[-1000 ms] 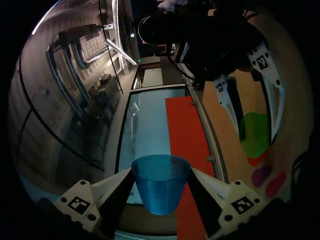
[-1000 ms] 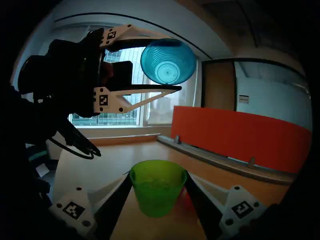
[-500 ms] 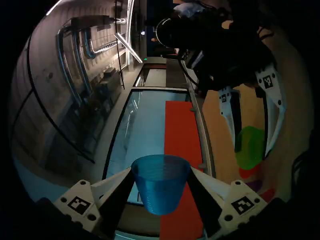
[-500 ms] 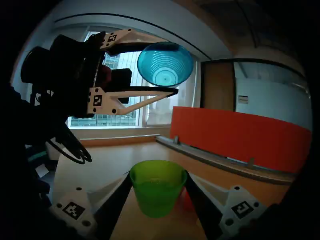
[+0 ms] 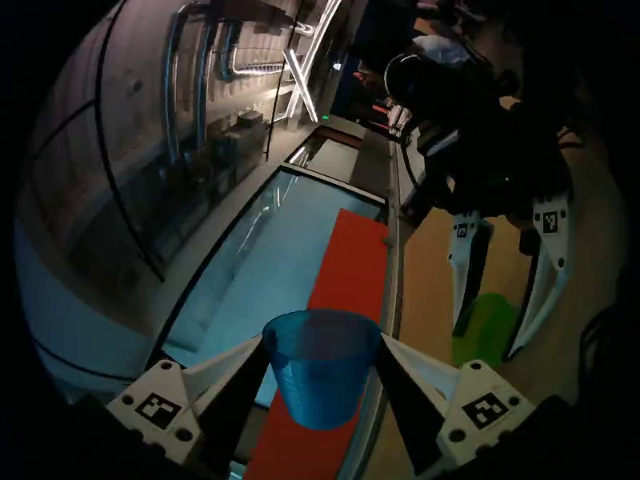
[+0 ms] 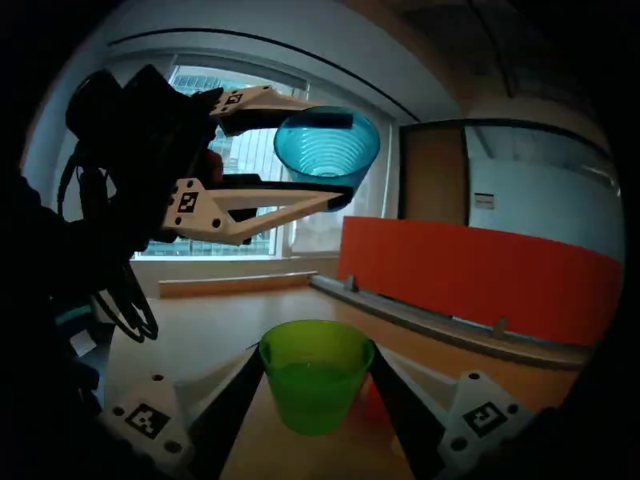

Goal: Pour water

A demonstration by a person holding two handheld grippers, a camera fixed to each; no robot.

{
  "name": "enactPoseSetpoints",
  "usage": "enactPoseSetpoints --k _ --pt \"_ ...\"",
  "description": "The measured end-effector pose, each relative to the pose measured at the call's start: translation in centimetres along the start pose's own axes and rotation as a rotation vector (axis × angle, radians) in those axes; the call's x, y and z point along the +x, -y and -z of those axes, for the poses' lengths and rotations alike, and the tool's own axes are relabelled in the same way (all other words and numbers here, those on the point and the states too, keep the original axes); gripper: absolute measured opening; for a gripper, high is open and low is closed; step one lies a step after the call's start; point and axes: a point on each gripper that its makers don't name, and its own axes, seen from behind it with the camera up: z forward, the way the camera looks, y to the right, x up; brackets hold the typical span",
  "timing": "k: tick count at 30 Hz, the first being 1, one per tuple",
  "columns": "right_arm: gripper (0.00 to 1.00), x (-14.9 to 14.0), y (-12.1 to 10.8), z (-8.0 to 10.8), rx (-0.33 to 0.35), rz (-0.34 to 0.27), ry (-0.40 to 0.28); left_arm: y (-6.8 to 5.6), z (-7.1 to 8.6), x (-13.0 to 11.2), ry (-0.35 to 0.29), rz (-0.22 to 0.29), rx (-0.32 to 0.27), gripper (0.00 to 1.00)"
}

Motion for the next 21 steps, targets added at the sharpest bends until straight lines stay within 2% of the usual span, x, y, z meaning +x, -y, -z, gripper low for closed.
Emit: enactPoseSetpoints --k 6,9,21 --pt "0.91 0.3 0.0 0.3 -0.004 0.004 -0.006 0.6 -0.2 -0.9 0.001 0.137 0.024 0.86" --pt "0.91 0.5 0.0 0.4 -0.005 0.006 -0.007 0.9 -0.1 -1.2 0.003 0.223 0.035 0.86" --pt "0.91 0.9 -0.2 0.6 -0.011 0.013 -0.015 2.6 0.3 -3.2 0.009 0.605 0.058 0.86"
